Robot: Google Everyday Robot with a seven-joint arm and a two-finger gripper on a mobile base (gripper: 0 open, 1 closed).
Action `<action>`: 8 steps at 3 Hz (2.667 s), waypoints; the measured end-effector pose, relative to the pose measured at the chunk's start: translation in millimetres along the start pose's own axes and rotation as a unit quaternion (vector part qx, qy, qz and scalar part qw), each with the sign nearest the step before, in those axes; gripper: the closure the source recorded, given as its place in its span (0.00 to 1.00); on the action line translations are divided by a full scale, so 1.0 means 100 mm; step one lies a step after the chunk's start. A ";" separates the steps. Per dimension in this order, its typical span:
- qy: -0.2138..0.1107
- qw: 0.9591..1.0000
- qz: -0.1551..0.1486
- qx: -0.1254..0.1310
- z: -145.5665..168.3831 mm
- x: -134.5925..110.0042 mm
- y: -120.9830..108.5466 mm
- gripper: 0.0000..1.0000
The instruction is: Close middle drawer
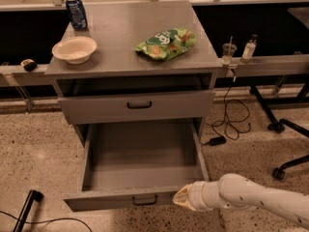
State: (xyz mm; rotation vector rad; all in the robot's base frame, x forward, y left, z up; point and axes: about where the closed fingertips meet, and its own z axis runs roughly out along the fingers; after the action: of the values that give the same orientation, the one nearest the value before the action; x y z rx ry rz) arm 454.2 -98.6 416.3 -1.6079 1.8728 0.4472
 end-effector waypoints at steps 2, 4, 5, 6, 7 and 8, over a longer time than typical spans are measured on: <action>-0.037 0.995 0.013 0.089 0.26 -0.03 -0.34 1.00; -0.085 0.987 -0.012 0.137 0.35 0.07 -0.83 1.00; -0.092 0.985 -0.013 0.142 0.27 0.13 -1.07 1.00; -0.100 0.985 -0.012 0.140 0.32 0.13 -1.06 1.00; -0.126 0.983 -0.019 0.134 0.40 0.06 -1.26 1.00; -0.130 0.980 -0.026 0.145 0.39 0.03 -1.53 1.00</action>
Offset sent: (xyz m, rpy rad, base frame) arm 0.0546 0.0138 -0.0156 0.0798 -0.1899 -0.1676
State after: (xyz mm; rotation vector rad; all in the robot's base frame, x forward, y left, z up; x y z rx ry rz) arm 611.9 -107.2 406.2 -1.3321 1.6118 0.3256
